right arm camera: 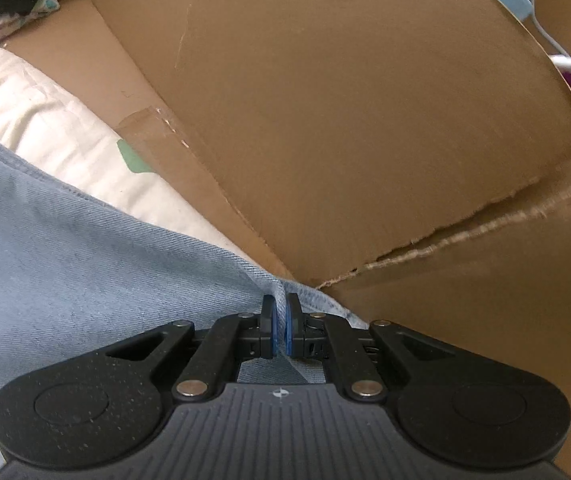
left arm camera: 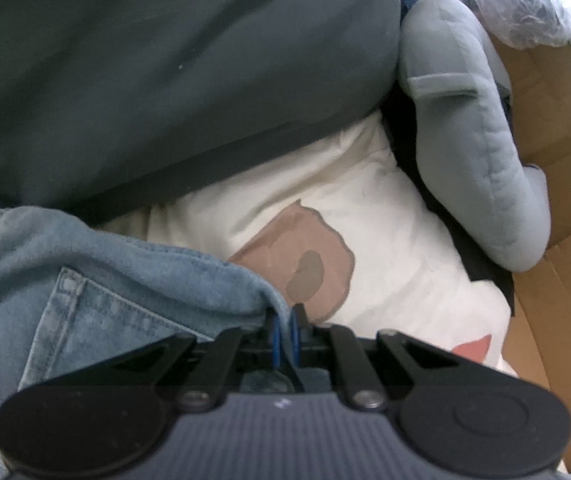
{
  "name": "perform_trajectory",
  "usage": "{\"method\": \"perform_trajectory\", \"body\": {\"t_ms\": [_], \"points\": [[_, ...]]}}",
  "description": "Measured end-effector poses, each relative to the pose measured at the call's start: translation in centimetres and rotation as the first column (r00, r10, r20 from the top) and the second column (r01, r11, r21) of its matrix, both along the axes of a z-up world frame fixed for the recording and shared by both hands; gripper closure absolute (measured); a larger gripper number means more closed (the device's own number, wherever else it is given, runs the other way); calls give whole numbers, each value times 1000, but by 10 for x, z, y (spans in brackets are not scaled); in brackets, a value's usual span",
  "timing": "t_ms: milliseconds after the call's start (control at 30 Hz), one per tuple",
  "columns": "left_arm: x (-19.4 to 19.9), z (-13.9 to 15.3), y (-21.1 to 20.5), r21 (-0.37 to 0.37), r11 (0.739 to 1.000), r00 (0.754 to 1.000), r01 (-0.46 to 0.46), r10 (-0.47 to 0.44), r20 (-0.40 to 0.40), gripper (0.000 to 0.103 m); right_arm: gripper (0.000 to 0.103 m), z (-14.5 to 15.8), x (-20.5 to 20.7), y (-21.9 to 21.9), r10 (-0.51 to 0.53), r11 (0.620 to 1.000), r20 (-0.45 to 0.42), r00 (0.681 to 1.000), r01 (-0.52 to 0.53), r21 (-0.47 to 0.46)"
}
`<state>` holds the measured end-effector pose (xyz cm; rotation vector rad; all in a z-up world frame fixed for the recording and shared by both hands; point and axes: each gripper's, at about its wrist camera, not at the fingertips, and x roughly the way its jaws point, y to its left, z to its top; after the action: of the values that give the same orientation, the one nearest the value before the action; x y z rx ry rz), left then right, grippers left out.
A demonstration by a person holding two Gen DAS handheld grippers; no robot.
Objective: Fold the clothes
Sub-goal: 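Carry the held jeans with both tools toward the cardboard box, then open both tools and release the jeans onto the sheet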
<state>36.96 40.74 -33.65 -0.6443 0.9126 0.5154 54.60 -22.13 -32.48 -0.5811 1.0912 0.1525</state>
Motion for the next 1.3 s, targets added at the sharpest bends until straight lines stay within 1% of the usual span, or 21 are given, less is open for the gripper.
{"method": "perform_trajectory", "body": {"t_ms": [67, 167, 200, 233, 300, 367, 433, 533, 633, 733, 800, 867, 900, 933, 967, 1000, 1067, 1133, 1200, 1300], "points": [[4, -4, 2, -13, 1000, 1000, -2, 1, -21, 97, 102, -2, 4, 2, -5, 1000, 0, 1000, 5, -4], [8, -7, 1, -20, 1000, 998, 24, -25, -58, 94, 101, -9, 7, 3, -15, 1000, -5, 1000, 15, -8], [10, -5, -2, -20, 999, 997, 42, -43, -62, 93, 101, -11, 7, 4, -18, 1000, -8, 1000, 18, -9], [11, -4, -4, -20, 998, 996, 59, -60, -67, 87, 101, -14, 8, 4, -21, 1000, -10, 1000, 21, -10], [13, -2, -8, -37, 996, 994, 78, -81, -68, 85, 101, -19, 9, 4, -28, 1000, -15, 999, 28, -12], [15, -2, -12, -33, 995, 993, 94, -96, -73, 86, 101, -22, 10, 4, -33, 999, -16, 999, 32, -11], [17, -1, -14, -31, 994, 992, 101, -102, -71, 94, 101, -21, 9, 4, -34, 999, -8, 999, 34, -8], [14, 0, -10, -51, 997, 998, 56, -58, -30, 97, 101, -17, 7, 6, -35, 999, 4, 999, 35, -6], [14, 0, -7, -55, 997, 999, 45, -46, -13, 97, 101, -12, 6, 6, -43, 999, 12, 999, 43, 2], [15, -3, -6, -59, 998, 999, 37, -38, -12, 97, 102, -10, 9, 3, -51, 999, 22, 998, 51, 3], [18, -6, -6, -55, 998, 999, 39, -41, -25, 97, 102, -11, 10, 3, -60, 998, 24, 998, 60, 5], [25, -9, -9, -53, 997, 995, 63, -67, -68, 93, 100, -17, 11, 5, -65, 998, 21, 998, 65, -2], [27, -8, -11, -56, 995, 993, 81, -85, -77, 87, 98, -19, 11, 6, -79, 997, 14, 997, 79, -9], [28, -4, -14, -56, 992, 990, 110, -115, -78, 79, 92, -22, 10, 8, -92, 996, 7, 996, 92, -17], [29, 1, -18, -48, 988, 986, 149, -152, -72, 75, 85, -24, 10, 9, -106, 994, 0, 994, 106, -24], [29, 7, -24, -30, 981, 979, 192, -194, -70, 70, 82, -22, 4, 12, -87, 996, 13, 996, 87, -24], [31, 16, -35, 18, 959, 956, 283, -280, -86, 70, 69, -15, -9, 20, -37, 999, 35, 999, 38, -18], [33, 25, -46, 61, 922, 922, 381, -375, -92, 70, 69, -5, -22, 28, 10, 1000, 51, 999, -10, 2], [36, 32, -56, 104, 879, 884, 466, -457, -96, 69, 69, 8, -32, 35, 52, 997, 66, 996, -56, 54], [43, 40, -68, 165, 825, 841, 540, -527, -118, 68, 69, 23, -44, 47, 115, 984, 86, 990, -126, 125]]}}
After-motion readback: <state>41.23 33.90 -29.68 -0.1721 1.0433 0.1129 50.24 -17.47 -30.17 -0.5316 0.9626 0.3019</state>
